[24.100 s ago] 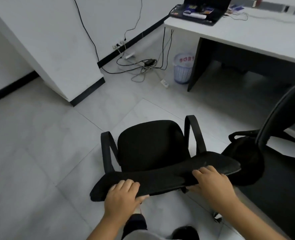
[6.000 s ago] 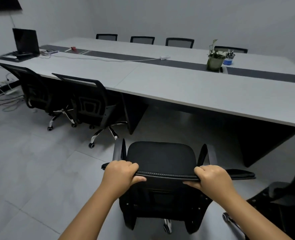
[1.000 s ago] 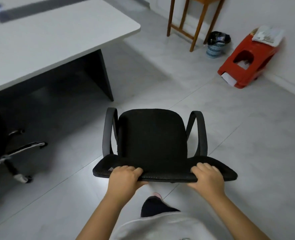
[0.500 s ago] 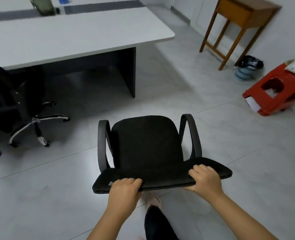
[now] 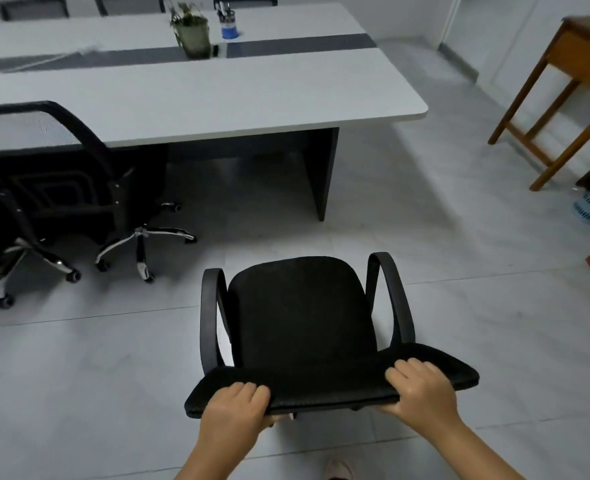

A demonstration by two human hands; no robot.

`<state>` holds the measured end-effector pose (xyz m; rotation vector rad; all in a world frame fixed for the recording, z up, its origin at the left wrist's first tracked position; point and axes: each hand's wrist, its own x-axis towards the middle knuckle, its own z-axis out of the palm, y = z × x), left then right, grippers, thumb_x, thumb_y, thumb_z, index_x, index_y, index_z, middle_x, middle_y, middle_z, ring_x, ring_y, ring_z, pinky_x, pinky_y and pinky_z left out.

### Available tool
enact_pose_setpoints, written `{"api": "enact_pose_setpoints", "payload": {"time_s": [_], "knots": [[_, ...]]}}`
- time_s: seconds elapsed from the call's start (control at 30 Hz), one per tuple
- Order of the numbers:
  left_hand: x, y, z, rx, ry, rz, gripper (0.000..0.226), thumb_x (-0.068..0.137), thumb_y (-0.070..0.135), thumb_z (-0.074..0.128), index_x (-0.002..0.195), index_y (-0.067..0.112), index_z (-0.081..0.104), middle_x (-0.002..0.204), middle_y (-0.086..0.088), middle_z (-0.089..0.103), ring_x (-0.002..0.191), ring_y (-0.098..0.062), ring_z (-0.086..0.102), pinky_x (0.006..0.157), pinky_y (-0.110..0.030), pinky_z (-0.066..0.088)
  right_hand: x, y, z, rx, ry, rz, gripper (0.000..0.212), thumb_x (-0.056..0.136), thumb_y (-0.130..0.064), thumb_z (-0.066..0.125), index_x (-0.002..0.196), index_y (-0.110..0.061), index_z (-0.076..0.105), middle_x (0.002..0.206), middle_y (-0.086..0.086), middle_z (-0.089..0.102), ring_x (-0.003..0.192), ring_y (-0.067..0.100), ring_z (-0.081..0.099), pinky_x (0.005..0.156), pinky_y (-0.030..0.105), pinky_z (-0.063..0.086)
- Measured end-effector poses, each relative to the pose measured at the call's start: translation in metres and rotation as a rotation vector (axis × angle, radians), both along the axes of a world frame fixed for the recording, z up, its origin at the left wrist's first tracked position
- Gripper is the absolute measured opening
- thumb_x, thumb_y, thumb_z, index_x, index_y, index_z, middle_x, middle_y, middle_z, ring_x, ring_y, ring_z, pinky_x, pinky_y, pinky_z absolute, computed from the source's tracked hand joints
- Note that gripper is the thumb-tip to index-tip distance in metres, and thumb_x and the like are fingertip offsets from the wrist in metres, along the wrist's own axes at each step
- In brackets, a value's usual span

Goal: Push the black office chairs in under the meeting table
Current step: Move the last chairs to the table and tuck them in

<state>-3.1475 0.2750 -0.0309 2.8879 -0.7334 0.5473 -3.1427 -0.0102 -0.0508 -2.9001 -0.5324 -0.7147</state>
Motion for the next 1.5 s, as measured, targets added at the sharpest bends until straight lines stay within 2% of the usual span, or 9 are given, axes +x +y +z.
{"api": "enact_pose_setpoints", "payload": {"time_s": [0.17, 0.4, 0.57, 0.93, 1.1, 1.2, 1.27, 1.4, 1.5], "knots": [[0.026, -0.004, -0.008, -0.004, -0.064, 0.096, 0.04, 0.093, 0.052, 0.024, 0.07, 0.02, 0.034, 0.042, 0.004, 0.048, 0.036, -0.014, 0.046, 0.055, -0.026, 0.027, 0.048, -0.002, 0.0, 0.023, -0.02, 0.059, 0.07, 0.085, -0.067, 0.027, 0.044, -0.016, 0.053, 0.042, -0.003, 0.046, 0.038, 0.015, 0.045, 0.051, 0.025, 0.022], [0.085, 0.025, 0.0, 0.055, -0.067, 0.185, 0.07, 0.093, 0.056, 0.019, 0.047, 0.018, 0.055, 0.04, 0.005, 0.048, 0.035, -0.012, 0.047, 0.037, -0.021, 0.033, 0.13, 0.033, -0.001, 0.004, 0.038, 0.113, 0.061, 0.076, -0.067, 0.039, 0.043, -0.016, 0.049, 0.042, -0.003, 0.045, 0.039, 0.016, 0.044, 0.051, 0.027, 0.02], [0.141, 0.071, 0.002, 0.085, -0.04, 0.173, 0.073, 0.093, 0.055, 0.011, 0.047, 0.021, 0.057, 0.042, 0.009, 0.052, 0.036, -0.009, 0.048, 0.035, -0.016, 0.033, 0.175, 0.078, -0.001, -0.005, 0.074, 0.094, 0.053, 0.065, -0.064, 0.044, 0.043, -0.016, 0.048, 0.042, -0.003, 0.044, 0.039, 0.016, 0.043, 0.053, 0.027, 0.018], [0.277, 0.169, 0.004, 0.053, -0.052, 0.062, 0.069, 0.091, 0.057, 0.014, 0.045, 0.022, 0.052, 0.04, 0.009, 0.047, 0.035, -0.008, 0.045, 0.034, -0.016, 0.03, 0.281, 0.171, -0.003, -0.035, 0.064, 0.003, 0.046, 0.061, -0.06, 0.048, 0.044, -0.017, 0.05, 0.043, -0.002, 0.045, 0.041, 0.016, 0.043, 0.053, 0.027, 0.018], [0.338, 0.207, 0.004, 0.07, -0.04, 0.016, 0.072, 0.091, 0.057, 0.01, 0.045, 0.022, 0.051, 0.041, 0.009, 0.048, 0.035, -0.009, 0.045, 0.033, -0.016, 0.029, 0.319, 0.21, -0.004, 0.013, 0.038, -0.051, 0.067, 0.085, -0.065, 0.029, 0.044, -0.015, 0.047, 0.042, 0.0, 0.042, 0.04, 0.018, 0.042, 0.05, 0.025, 0.019], [0.37, 0.219, 0.002, 0.056, -0.032, -0.018, 0.072, 0.092, 0.056, 0.008, 0.046, 0.022, 0.052, 0.042, 0.009, 0.048, 0.036, -0.008, 0.046, 0.033, -0.016, 0.029, 0.345, 0.221, -0.002, -0.014, 0.011, -0.067, 0.062, 0.08, -0.063, 0.039, 0.044, -0.013, 0.046, 0.042, 0.0, 0.041, 0.04, 0.019, 0.04, 0.052, 0.028, 0.015], [0.392, 0.222, 0.0, 0.053, -0.03, -0.032, 0.071, 0.092, 0.056, 0.009, 0.046, 0.022, 0.051, 0.042, 0.009, 0.048, 0.036, -0.009, 0.046, 0.034, -0.016, 0.03, 0.365, 0.224, -0.002, -0.01, 0.005, -0.071, 0.065, 0.083, -0.064, 0.035, 0.044, -0.013, 0.045, 0.042, 0.0, 0.041, 0.041, 0.02, 0.039, 0.052, 0.028, 0.014], [0.433, 0.224, 0.002, 0.087, 0.013, -0.044, 0.051, 0.075, 0.06, 0.033, 0.046, 0.022, 0.052, 0.041, 0.008, 0.047, 0.036, -0.008, 0.045, 0.034, -0.015, 0.029, 0.407, 0.227, -0.003, 0.03, -0.021, -0.047, 0.07, 0.088, -0.062, 0.025, 0.044, -0.011, 0.046, 0.042, 0.002, 0.041, 0.039, 0.021, 0.04, 0.051, 0.029, 0.014], [0.468, 0.225, 0.003, 0.103, 0.041, -0.033, 0.044, 0.07, 0.057, 0.035, 0.047, 0.022, 0.052, 0.041, 0.008, 0.046, 0.036, -0.009, 0.044, 0.034, -0.015, 0.028, 0.443, 0.227, -0.005, 0.015, -0.027, -0.038, 0.069, 0.087, -0.063, 0.028, 0.045, -0.011, 0.045, 0.042, 0.002, 0.04, 0.039, 0.02, 0.04, 0.053, 0.028, 0.01]]}}
